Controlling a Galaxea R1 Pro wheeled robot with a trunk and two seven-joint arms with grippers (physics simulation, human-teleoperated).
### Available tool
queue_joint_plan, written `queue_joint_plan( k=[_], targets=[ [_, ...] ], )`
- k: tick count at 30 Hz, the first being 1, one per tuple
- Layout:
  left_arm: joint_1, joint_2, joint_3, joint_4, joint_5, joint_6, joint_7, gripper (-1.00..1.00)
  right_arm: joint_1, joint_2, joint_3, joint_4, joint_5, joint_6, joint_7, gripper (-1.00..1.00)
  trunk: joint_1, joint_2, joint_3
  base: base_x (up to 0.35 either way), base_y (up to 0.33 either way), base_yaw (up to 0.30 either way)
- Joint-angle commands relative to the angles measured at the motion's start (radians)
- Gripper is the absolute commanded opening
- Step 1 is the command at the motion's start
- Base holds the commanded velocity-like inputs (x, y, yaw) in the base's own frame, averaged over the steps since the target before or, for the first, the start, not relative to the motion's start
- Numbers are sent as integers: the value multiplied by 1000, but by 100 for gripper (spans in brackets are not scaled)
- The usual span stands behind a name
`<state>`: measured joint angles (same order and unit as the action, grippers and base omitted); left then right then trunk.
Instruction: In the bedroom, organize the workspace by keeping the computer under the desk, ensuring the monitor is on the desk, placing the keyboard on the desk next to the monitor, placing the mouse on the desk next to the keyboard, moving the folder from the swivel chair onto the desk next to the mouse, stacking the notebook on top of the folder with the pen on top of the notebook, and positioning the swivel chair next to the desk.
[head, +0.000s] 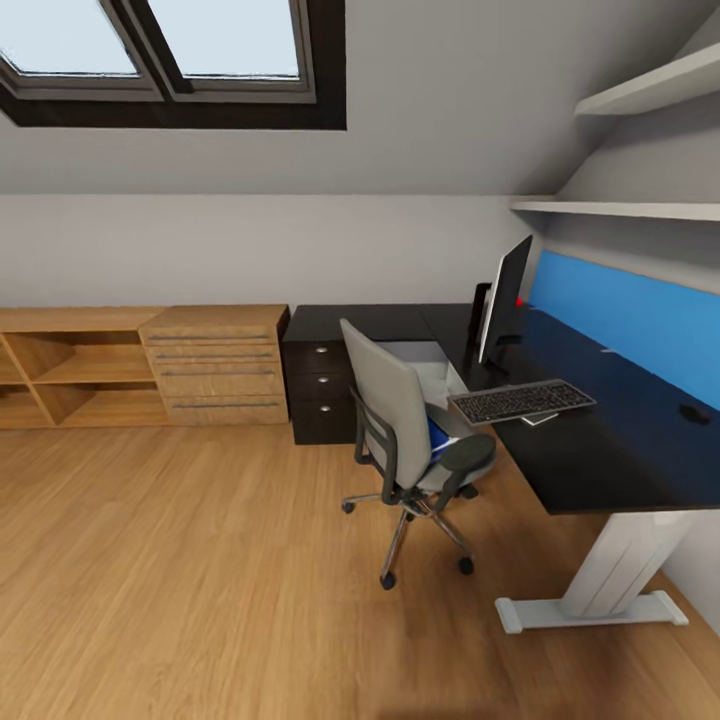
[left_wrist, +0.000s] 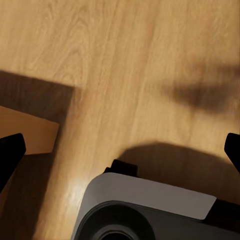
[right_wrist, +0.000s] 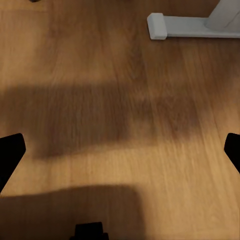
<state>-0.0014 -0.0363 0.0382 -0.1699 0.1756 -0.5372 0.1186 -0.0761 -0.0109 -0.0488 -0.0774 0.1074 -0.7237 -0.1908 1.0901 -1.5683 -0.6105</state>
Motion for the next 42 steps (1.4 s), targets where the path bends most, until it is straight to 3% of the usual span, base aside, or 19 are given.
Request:
queue_joint_plan(
  k=[1, 7, 27, 42],
  targets=[
    [0, 0, 3, 0, 1, -2, -1, 100, -1, 0, -5, 1, 11, -2, -6, 100, 4, -8, -4, 0, 10, 0],
    [0, 1, 3, -1, 2, -5, 2, 100, -1, 0, -6, 1, 10, -2, -6, 100, 12, -22, -10, 0, 3, 0],
    [0, -19, 3, -5, 1, 6, 4, 100, -1, -1, -6, 1, 10, -5, -6, 100, 88, -162, -73, 0, 0, 0],
    [0, -12, 2, -20, 2, 107, -4, 100, -1, -8, -6, 5, 10, -8, -6, 100, 146, -267, -120, 0, 0, 0]
  ],
)
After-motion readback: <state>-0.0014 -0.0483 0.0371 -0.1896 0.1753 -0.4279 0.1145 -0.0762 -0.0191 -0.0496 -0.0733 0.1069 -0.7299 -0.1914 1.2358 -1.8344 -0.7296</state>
